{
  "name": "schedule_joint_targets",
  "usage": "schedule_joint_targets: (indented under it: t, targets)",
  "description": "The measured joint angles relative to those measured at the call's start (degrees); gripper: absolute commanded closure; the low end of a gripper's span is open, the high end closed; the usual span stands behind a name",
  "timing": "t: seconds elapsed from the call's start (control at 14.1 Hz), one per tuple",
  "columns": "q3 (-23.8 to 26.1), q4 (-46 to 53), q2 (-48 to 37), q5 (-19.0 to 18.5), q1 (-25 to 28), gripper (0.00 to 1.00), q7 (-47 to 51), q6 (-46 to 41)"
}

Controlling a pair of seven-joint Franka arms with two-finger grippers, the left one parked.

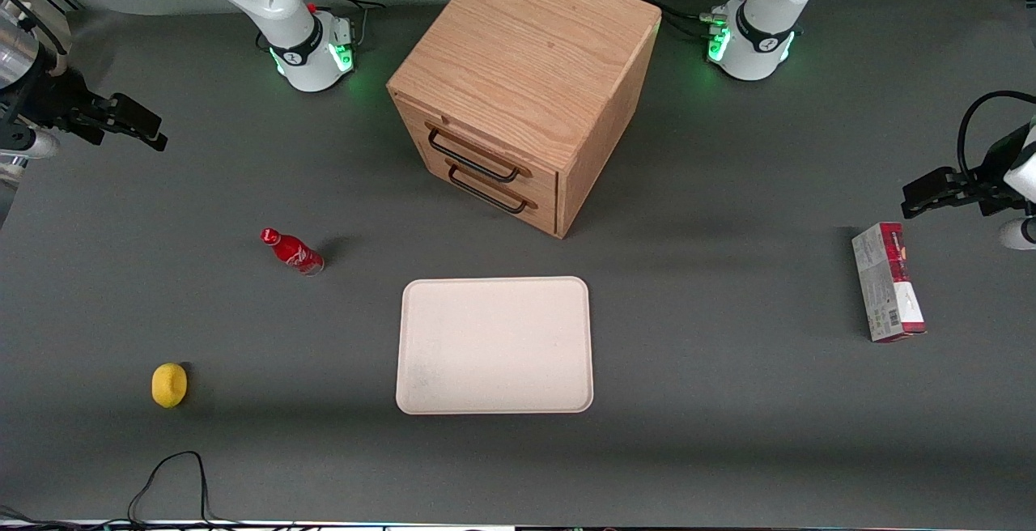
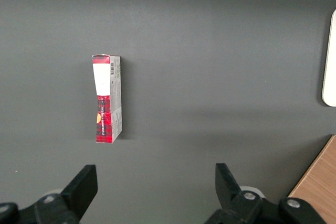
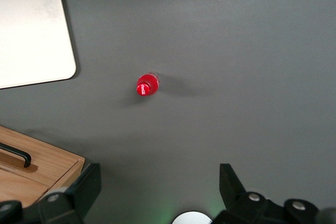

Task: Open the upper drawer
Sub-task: 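Move the right gripper toward the upper drawer's black handle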

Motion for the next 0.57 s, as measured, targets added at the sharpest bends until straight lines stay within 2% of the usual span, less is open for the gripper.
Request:
schedule_joint_targets:
  t: [0.28,0.42,0.57]
  targets:
    - [0.05,1.08,1.22,0.58,0.06,0.00,0.00,0.07]
    - [1.07,3.55,2.94,5.67,0.33,0.00,-0.32,0.07]
    - [5.19,5.74,4.47,10.47,0.67,0.00,-2.24,0.06]
